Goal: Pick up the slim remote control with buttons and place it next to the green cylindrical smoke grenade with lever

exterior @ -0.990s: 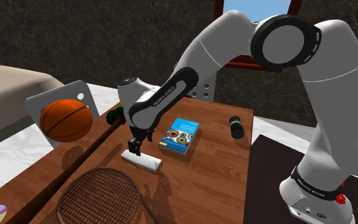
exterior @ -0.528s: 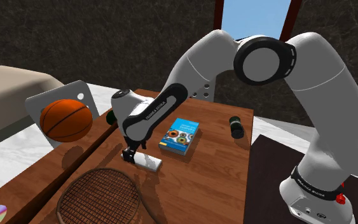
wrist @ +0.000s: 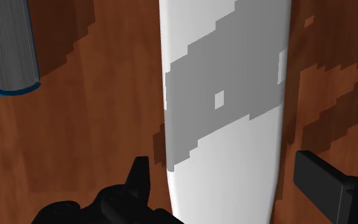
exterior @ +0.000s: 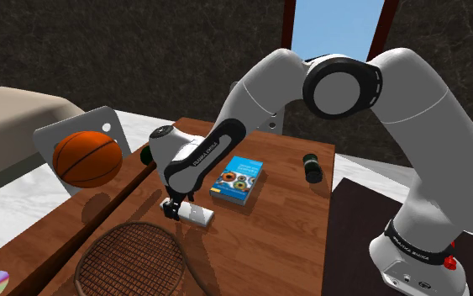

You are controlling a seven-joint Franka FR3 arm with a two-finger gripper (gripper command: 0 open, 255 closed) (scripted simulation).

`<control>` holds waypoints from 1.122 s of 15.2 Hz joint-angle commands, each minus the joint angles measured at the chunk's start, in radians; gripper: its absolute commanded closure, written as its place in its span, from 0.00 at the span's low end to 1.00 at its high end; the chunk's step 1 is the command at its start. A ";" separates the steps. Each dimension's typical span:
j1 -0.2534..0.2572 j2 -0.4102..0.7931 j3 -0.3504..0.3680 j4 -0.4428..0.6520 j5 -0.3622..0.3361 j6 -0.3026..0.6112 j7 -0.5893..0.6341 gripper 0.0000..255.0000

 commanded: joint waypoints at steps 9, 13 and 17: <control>0.000 0.000 0.000 0.000 0.000 0.000 0.000 1.00; 0.000 0.000 0.000 0.000 0.000 0.001 0.000 1.00; -0.005 -0.039 0.007 -0.009 0.007 -0.030 -0.004 1.00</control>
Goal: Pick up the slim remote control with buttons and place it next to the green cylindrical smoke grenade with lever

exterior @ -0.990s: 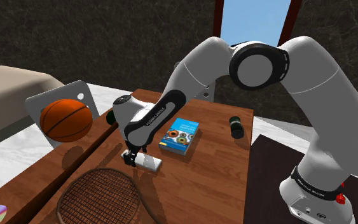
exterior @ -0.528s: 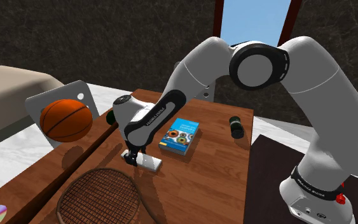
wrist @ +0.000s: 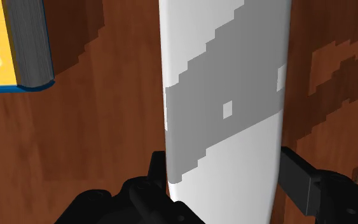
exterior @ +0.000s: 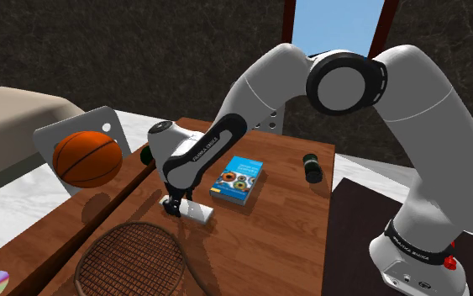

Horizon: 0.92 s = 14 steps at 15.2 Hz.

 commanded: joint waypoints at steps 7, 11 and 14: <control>-0.009 -0.075 0.014 -0.007 0.015 -0.067 -0.008 1.00; -0.013 -0.108 0.020 -0.005 0.023 -0.102 -0.013 1.00; -0.015 -0.132 0.024 -0.001 0.029 -0.130 -0.016 1.00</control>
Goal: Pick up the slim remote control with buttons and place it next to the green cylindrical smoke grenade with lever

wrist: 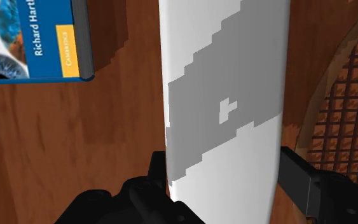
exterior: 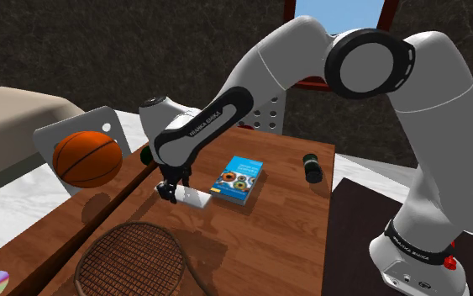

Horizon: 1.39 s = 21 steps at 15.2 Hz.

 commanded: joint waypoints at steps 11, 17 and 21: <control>-0.061 -0.118 0.005 -0.069 0.029 -0.045 -0.065 1.00; -0.167 -0.214 -0.012 -0.218 0.055 0.013 -0.187 1.00; -0.234 -0.262 -0.030 -0.290 0.072 0.041 -0.274 1.00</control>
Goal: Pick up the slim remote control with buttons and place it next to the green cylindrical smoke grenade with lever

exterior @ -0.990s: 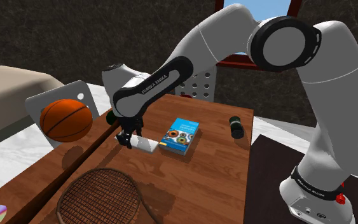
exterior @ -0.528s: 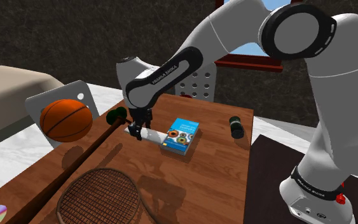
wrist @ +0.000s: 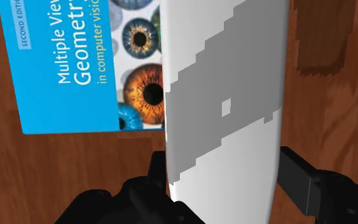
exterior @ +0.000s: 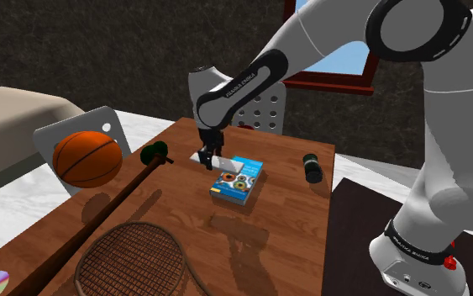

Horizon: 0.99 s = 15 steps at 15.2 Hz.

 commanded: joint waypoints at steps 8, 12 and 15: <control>-0.145 -0.064 -0.050 -0.093 0.032 0.037 -0.207 1.00; -0.207 -0.075 -0.076 -0.108 0.044 0.043 -0.301 1.00; -0.253 -0.074 -0.096 -0.106 0.052 0.043 -0.372 1.00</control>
